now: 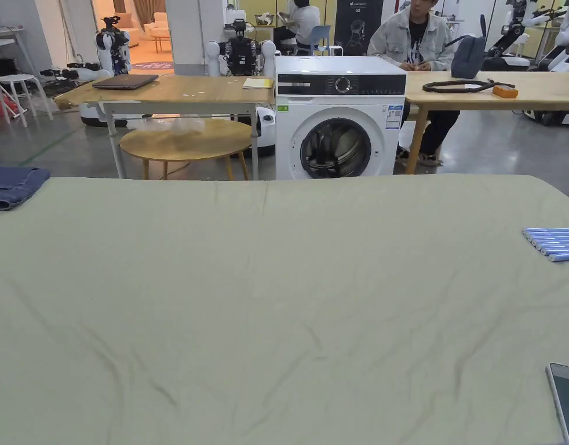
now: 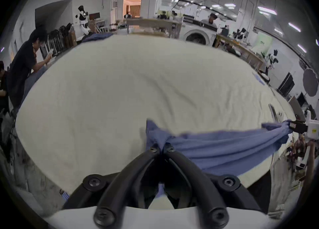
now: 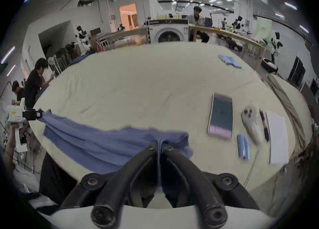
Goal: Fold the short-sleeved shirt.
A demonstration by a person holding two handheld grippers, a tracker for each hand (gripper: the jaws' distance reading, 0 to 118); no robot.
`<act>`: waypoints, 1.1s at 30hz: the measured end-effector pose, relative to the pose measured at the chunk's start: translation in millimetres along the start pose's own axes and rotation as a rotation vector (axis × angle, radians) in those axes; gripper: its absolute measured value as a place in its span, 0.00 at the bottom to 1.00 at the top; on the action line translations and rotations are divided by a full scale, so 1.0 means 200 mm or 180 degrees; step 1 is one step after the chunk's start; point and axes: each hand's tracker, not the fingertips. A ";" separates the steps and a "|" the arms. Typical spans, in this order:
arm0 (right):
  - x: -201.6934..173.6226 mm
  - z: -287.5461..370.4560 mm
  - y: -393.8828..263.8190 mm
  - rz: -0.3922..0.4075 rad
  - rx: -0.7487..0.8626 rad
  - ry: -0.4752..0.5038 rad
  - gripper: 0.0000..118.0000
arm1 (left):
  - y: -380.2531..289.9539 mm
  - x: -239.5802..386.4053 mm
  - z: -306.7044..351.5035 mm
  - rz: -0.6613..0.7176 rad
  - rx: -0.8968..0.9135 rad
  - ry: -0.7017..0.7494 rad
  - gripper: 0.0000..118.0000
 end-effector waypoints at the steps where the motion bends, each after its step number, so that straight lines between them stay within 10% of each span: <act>1: 0.00 -0.01 -0.05 0.0014 -0.0069 -0.0012 0.01 | -0.06 -0.01 -0.02 0.0028 -0.0059 -0.0001 0.00; 7: 0.00 -0.08 -0.25 0.0187 -0.0131 -0.0114 0.04 | -0.23 0.01 -0.01 -0.0050 -0.0180 -0.0048 0.05; 11: -0.06 0.11 -0.23 0.0297 0.0329 -0.0385 0.79 | -0.15 0.01 0.20 -0.0178 0.0339 0.0011 0.82; 18: -0.24 0.44 0.14 -0.0186 0.2088 -0.0358 0.81 | 0.26 0.26 0.60 -0.0123 0.1959 -0.0445 0.82; 23: -0.45 0.44 0.29 -0.0275 0.2723 -0.0281 0.81 | 0.34 0.47 0.64 -0.0390 0.2510 -0.0349 0.80; 25: -0.52 0.42 0.32 -0.0279 0.2799 -0.0217 0.77 | 0.33 0.51 0.65 -0.0376 0.2609 -0.0399 0.58; 27: -0.57 0.38 0.34 -0.0254 0.2745 -0.0035 0.00 | 0.33 0.51 0.63 -0.0353 0.2610 -0.0504 0.00; 33: -0.77 0.38 0.24 -0.0093 0.2614 0.0062 0.00 | 0.36 0.22 0.52 0.0455 0.2034 -0.1505 0.00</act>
